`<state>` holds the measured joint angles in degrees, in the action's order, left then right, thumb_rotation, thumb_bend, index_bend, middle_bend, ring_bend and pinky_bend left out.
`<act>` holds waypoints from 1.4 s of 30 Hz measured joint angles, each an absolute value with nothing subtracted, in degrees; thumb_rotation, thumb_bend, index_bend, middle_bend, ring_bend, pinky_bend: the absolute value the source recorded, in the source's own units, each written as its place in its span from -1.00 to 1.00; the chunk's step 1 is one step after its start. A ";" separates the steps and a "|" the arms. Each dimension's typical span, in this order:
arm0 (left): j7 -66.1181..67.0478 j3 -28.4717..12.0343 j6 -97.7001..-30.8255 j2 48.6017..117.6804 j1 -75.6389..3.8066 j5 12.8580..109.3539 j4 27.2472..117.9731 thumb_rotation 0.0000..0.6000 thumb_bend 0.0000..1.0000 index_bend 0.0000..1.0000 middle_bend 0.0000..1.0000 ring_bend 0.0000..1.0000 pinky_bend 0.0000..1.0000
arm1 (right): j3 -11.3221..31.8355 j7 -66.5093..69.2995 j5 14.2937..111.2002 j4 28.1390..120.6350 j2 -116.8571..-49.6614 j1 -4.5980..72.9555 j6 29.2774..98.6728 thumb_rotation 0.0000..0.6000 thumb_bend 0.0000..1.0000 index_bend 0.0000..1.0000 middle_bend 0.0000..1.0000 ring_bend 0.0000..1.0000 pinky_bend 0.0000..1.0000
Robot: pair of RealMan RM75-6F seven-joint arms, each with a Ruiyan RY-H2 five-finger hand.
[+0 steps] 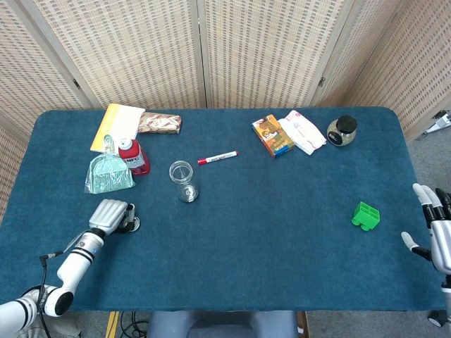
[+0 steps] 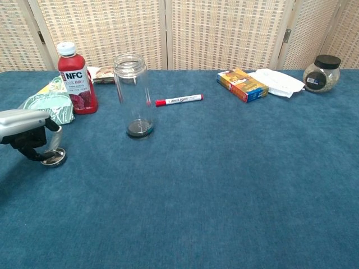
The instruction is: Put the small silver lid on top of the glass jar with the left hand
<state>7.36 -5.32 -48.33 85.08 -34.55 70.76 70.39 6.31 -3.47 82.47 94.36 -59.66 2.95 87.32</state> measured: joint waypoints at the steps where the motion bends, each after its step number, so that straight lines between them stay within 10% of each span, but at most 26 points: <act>1: 7.30 -5.26 -48.33 85.13 -34.58 70.80 70.35 1.00 -0.12 0.25 0.94 0.82 1.00 | 6.29 -3.41 82.46 94.35 -59.66 2.90 87.35 1.00 -0.62 -0.87 -0.79 -0.89 -0.78; 42: -0.55 -11.65 -49.61 70.94 -39.10 72.78 86.54 1.00 0.09 0.29 0.95 0.82 1.00 | 5.78 -3.79 82.95 94.89 -59.67 2.53 87.10 1.00 -0.63 -0.87 -0.79 -0.89 -0.78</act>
<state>-0.55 -11.65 -49.61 70.94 -39.10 72.78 86.54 5.78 -3.79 82.95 94.89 -59.67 2.53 87.10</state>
